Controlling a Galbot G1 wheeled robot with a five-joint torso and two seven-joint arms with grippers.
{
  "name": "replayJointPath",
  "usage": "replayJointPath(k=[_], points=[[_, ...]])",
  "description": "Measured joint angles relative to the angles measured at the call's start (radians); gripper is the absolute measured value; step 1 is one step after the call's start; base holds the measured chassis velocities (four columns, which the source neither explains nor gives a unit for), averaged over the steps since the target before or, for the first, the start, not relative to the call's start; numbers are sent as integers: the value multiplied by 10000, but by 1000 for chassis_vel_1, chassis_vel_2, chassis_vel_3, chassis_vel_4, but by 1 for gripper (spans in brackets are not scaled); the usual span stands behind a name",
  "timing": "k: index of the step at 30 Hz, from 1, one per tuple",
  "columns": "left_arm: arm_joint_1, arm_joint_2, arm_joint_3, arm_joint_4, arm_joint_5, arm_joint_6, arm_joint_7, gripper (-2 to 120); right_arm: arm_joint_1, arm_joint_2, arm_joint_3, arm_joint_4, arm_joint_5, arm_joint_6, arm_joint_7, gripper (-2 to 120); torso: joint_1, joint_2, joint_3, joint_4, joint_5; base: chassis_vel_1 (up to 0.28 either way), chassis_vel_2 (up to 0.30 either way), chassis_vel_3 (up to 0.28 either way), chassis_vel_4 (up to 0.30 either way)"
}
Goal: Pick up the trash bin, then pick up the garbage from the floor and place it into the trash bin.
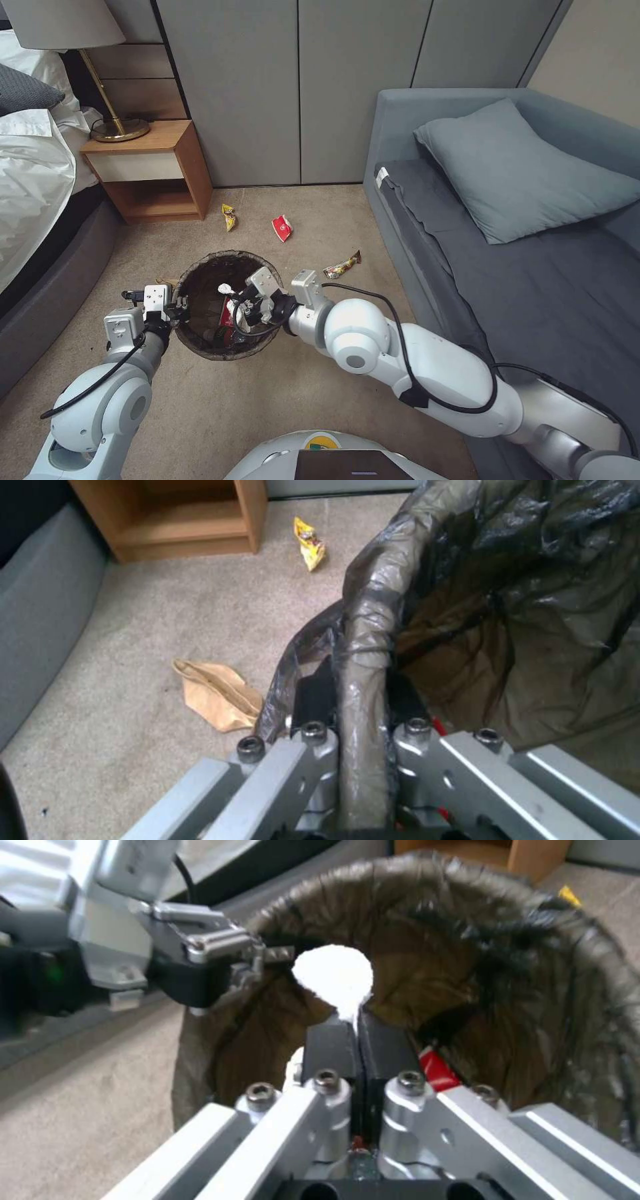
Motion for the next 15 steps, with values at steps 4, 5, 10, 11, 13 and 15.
replayJointPath(k=[4,5,10,11,13,15], points=[[21,-13,-32,-28,0,0,5,3,43,220,-70,-215,-13,-35,151,19,0,0,0,0,1,0,0,0,0],[21,-13,-32,-28,0,0,5,3,43,220,-70,-215,-13,-35,151,19,0,0,0,0,1,0,0,0,0],[21,-66,-6,-41,11,0,9,3,113,282,-69,-241,-13,-45,268,42,0,0,0,0,1,0,0,0,0],[21,-66,-6,-41,11,0,9,3,113,282,-69,-241,-13,-45,268,42,0,0,0,0,1,0,0,0,0],[17,-75,1,-41,18,0,10,3,111,278,-58,-241,-21,-46,299,52,0,0,0,-1,1,0,0,0,0],[17,-76,1,-41,20,0,10,3,106,287,-52,-242,-25,-46,306,57,0,0,0,-1,3,0,0,0,0]])
